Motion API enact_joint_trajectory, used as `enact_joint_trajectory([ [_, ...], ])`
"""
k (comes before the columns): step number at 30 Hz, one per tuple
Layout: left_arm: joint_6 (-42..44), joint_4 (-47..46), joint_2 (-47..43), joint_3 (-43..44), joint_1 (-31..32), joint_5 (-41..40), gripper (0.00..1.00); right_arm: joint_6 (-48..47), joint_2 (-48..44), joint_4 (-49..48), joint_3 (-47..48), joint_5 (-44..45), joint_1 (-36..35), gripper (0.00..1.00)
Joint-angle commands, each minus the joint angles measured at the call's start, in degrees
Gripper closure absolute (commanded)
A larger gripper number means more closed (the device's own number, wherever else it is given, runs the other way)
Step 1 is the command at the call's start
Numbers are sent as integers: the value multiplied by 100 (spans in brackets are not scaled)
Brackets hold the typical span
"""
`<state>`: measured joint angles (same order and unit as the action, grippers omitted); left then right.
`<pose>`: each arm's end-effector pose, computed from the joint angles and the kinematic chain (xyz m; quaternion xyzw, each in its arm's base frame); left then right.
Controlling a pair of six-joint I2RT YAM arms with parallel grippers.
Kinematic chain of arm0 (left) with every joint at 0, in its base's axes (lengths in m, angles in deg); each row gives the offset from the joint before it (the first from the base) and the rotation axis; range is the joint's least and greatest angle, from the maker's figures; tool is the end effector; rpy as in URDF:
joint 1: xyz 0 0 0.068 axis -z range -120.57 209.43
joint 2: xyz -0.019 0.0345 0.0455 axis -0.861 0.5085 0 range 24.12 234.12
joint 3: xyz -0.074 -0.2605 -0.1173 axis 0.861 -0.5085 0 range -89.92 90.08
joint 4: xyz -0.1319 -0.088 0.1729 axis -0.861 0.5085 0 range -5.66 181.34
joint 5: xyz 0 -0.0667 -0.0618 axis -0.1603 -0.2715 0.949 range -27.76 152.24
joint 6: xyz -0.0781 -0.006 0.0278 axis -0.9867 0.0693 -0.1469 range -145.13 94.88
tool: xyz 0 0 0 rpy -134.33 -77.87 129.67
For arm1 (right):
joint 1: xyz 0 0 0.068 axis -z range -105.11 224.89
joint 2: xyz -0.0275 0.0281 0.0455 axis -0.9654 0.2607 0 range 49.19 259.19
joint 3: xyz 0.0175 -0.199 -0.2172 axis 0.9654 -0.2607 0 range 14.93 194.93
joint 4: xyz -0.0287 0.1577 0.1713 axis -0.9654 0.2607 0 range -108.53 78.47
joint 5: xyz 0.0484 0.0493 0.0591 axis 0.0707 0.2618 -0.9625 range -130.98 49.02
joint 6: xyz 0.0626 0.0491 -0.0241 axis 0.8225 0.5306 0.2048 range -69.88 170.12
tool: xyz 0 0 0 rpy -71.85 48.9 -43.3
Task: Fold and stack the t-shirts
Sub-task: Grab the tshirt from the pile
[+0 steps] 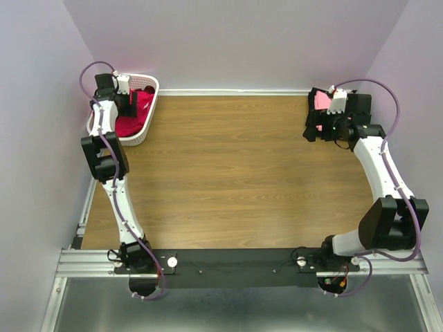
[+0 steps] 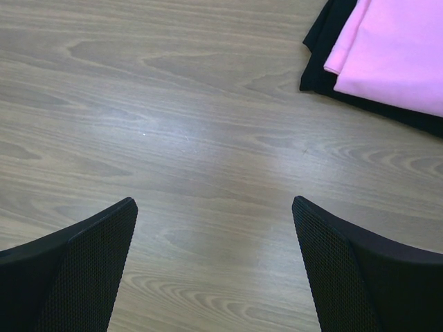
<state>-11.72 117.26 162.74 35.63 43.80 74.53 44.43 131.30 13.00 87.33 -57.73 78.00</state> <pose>0.5435 0.1361 0.2086 0.0222 0.9224 -0.0028 0.3855 0.3123 0.0040 0.3260 -0.0804 0.8995 0.1009 0.4174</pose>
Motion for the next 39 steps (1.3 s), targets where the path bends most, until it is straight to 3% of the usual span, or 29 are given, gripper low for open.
enact_joint_trajectory([
  [1,-31,-85,243,135,-18,221,30,-81,139,257,213,-91,23,0],
  [2,-75,-85,244,162,-27,229,48,-81,148,283,239,-91,23,0],
  [4,-93,-120,139,197,-44,326,68,-81,183,327,301,-100,23,0],
  [7,-137,-129,-72,241,-80,458,87,-64,209,345,336,-118,23,0],
  [8,-137,-50,-108,380,-97,528,100,-55,227,354,362,-126,23,0],
  [19,-330,-93,-1452,830,-238,1635,100,-2,183,354,345,-276,23,0],
  [30,-1322,-866,-2665,1559,-1,2602,100,7,86,345,301,-425,23,0],
  [35,-1596,-1192,-3218,1542,604,2813,100,33,51,345,266,-504,23,0],
  [39,-1718,-1420,-3535,1498,1440,3094,100,51,34,345,266,-566,23,0],
])
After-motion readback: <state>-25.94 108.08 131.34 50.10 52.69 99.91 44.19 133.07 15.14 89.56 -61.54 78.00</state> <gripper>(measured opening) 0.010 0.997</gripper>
